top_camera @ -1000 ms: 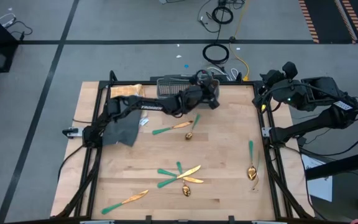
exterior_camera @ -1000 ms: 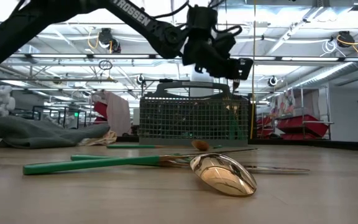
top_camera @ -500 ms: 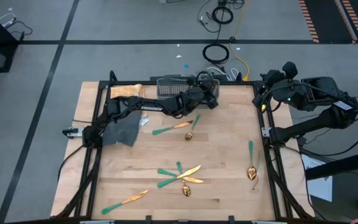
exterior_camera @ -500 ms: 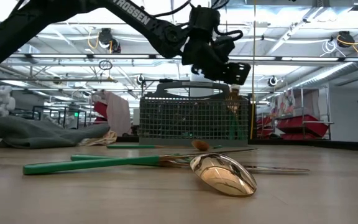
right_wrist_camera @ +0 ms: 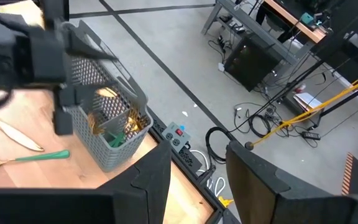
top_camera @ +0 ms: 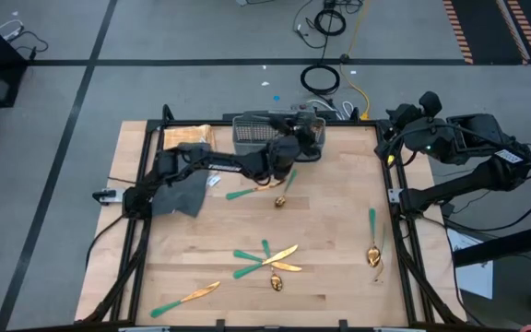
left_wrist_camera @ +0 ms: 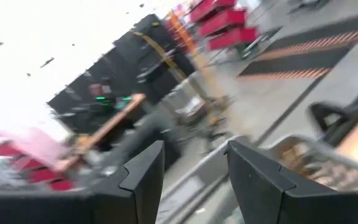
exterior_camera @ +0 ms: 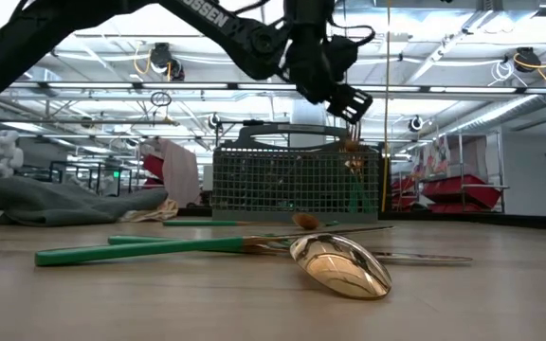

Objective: Sort silverware
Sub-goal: Put the green knife into the gray silverware basket

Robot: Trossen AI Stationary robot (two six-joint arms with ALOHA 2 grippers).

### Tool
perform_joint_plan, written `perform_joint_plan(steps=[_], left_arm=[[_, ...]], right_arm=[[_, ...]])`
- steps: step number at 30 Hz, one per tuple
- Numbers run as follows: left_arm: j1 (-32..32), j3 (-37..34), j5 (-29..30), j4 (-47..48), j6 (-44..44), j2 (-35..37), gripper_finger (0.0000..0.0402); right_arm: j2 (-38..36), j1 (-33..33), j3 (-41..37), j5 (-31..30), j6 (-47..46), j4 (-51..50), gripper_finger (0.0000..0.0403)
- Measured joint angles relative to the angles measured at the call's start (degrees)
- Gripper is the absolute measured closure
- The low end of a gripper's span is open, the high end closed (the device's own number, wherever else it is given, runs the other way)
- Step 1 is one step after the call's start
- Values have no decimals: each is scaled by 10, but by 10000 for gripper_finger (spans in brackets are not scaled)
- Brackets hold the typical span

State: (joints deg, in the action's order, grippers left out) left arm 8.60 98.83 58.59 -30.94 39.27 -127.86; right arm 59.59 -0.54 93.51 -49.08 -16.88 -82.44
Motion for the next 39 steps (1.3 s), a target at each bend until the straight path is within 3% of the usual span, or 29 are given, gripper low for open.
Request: perform_joint_plan(steps=[9, 12, 14, 19, 24, 26, 28, 33, 36, 39], left_arm=[[-56, 0, 122, 21, 58, 83, 221], [-105, -3, 200, 87, 85, 127, 221], [-147, -19, 214, 168, 57, 164, 221], [-262, -33, 312, 447, -105, 236, 221], [-385, -37, 312, 737, -507, 284, 221], [-433, -37, 254, 819, -676, 293, 221], [-470, -37, 162, 875, -777, 301, 221], [-526, -37, -86, 952, -940, 301, 221], [-530, -37, -251, 1004, -1020, 287, 221], [-530, -38, -373, 1059, -1098, 258, 221]], right_arm=[[0, 0, 0, 0, 0, -13, 259], [0, 0, 0, 0, 0, -28, 259], [0, 0, 0, 0, -3, -37, 259], [0, 0, -2, 0, -3, -41, 259], [0, 0, -13, 0, -4, -41, 259], [0, 0, -19, 0, -4, -40, 259], [0, 0, -24, 0, -4, -40, 259], [0, 0, -41, 0, -4, -36, 259], [0, 0, -49, 1, -4, -22, 259], [2, 0, -51, 30, -5, -2, 259]])
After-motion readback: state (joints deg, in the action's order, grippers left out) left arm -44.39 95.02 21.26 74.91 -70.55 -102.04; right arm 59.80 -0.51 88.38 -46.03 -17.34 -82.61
